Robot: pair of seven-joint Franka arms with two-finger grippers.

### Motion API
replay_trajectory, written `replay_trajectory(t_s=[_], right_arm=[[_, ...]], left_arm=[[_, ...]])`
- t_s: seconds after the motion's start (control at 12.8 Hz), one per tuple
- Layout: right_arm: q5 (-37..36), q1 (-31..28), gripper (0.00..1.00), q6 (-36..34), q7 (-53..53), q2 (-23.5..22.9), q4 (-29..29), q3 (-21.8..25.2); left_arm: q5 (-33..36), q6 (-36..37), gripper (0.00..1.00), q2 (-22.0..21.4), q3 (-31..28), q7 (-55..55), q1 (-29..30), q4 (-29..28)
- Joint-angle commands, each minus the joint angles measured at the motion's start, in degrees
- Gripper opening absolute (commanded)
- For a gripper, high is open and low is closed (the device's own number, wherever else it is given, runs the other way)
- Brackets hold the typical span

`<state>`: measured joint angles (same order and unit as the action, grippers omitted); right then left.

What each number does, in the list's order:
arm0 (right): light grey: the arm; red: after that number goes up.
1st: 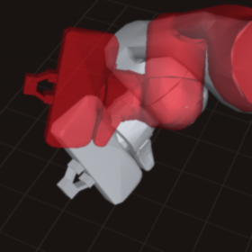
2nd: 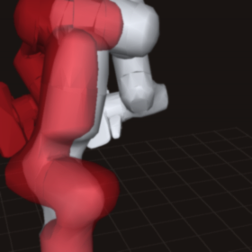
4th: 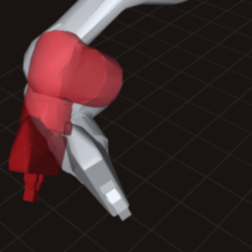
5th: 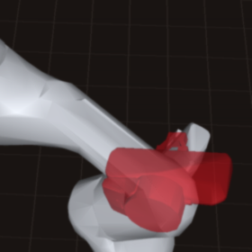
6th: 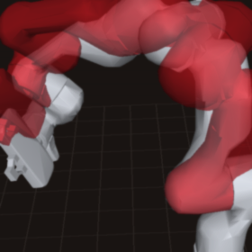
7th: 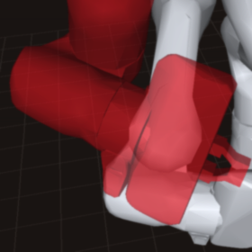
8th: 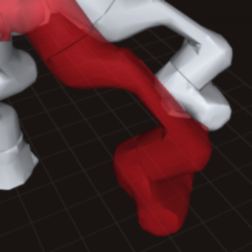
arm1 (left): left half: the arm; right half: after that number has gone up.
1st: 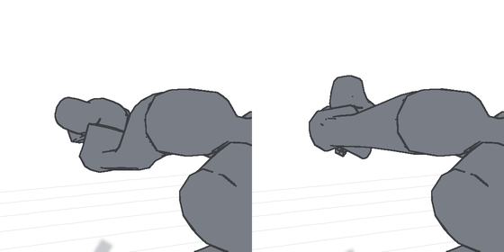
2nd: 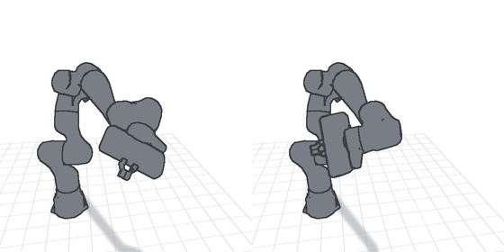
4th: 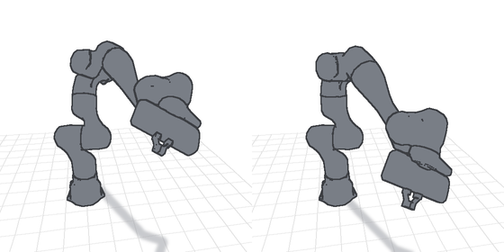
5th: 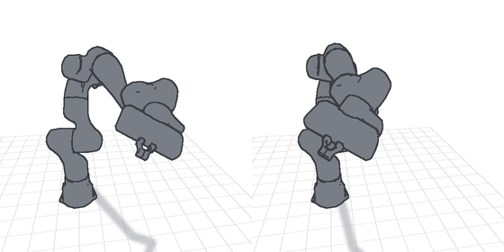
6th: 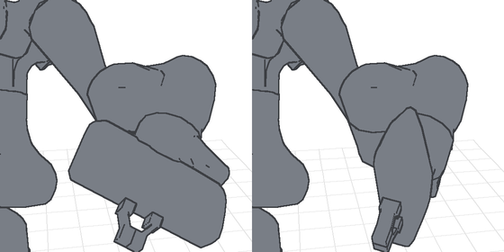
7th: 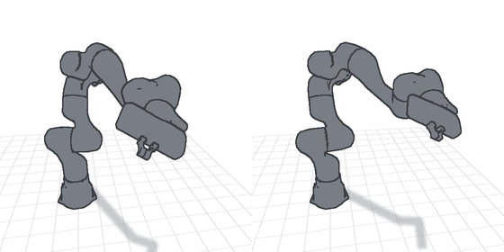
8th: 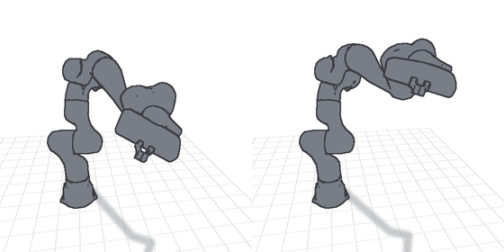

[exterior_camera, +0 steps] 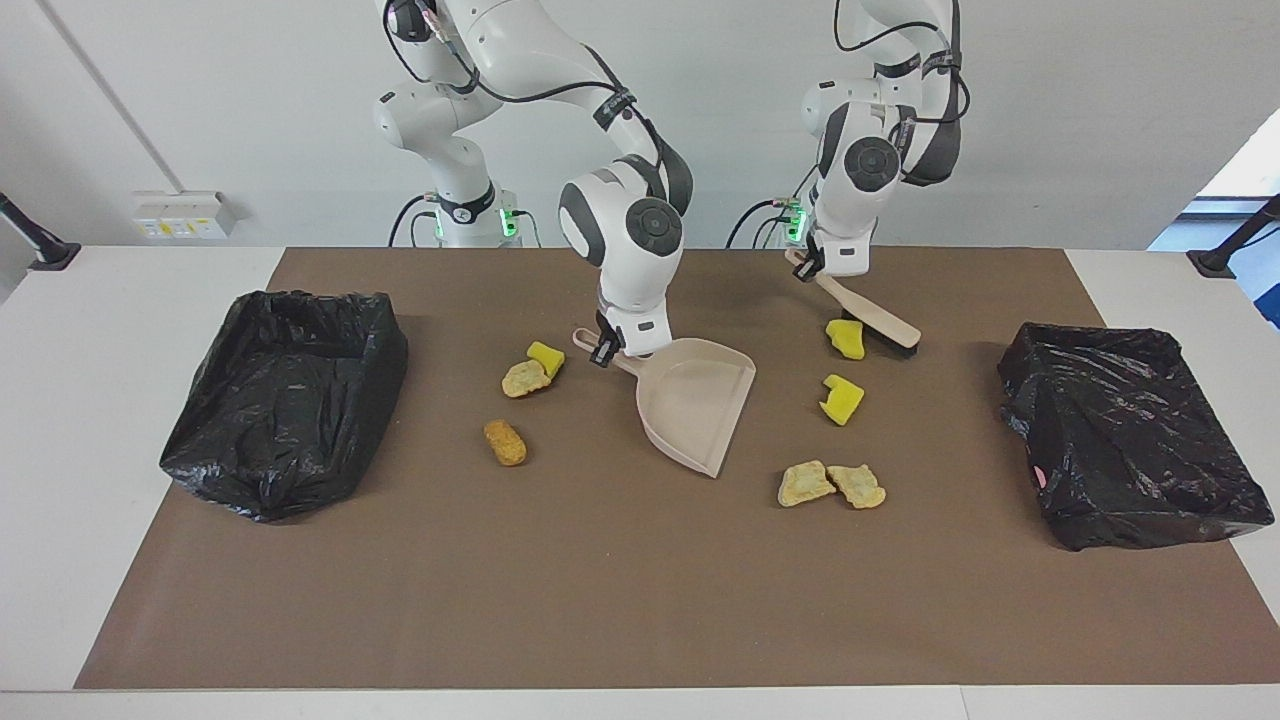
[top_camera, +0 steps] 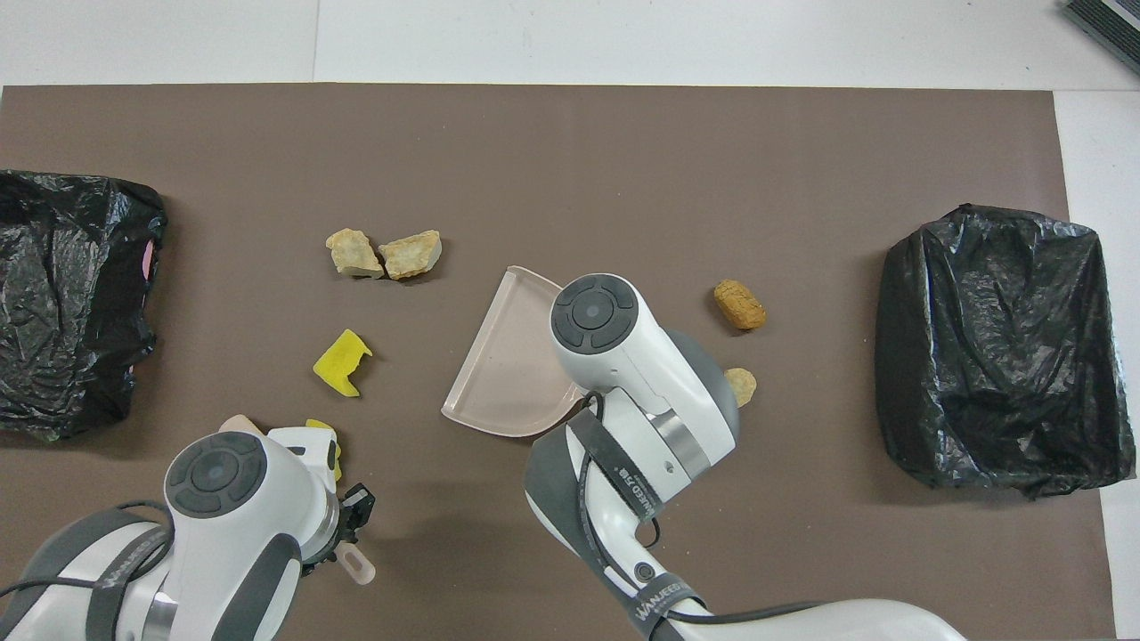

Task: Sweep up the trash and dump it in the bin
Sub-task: 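Sweep the yellow sponges into the dustpan with the left gripper's brush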

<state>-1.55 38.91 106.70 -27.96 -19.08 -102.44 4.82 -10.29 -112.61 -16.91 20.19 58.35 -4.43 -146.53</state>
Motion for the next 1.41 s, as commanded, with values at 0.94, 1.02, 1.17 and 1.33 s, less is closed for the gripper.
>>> replay_trajectory(t_s=[0.94, 1.02, 1.17, 1.33], right_arm=[[-0.9, 1.1, 0.0, -1.8, 4.0, 1.4, -1.2, -0.3], [-0.9, 1.1, 0.0, -1.9, 4.0, 1.4, -1.2, -0.3], [-0.9, 1.1, 0.0, -1.9, 4.1, 1.4, -1.2, -0.3], [-0.9, 1.1, 0.0, -1.9, 4.5, 1.4, -1.0, -0.3]], left_arm=[[0.7, -6.1, 0.0, 12.4, 6.4, -37.0, -0.7, 14.5], [0.3, -6.4, 0.0, 12.7, 7.4, -37.1, -0.8, 15.0], [-1.7, -5.5, 0.0, 13.6, 8.3, -37.3, -2.2, 16.9], [-2.5, -4.6, 0.0, 15.3, 8.2, -37.8, -3.0, 21.4]])
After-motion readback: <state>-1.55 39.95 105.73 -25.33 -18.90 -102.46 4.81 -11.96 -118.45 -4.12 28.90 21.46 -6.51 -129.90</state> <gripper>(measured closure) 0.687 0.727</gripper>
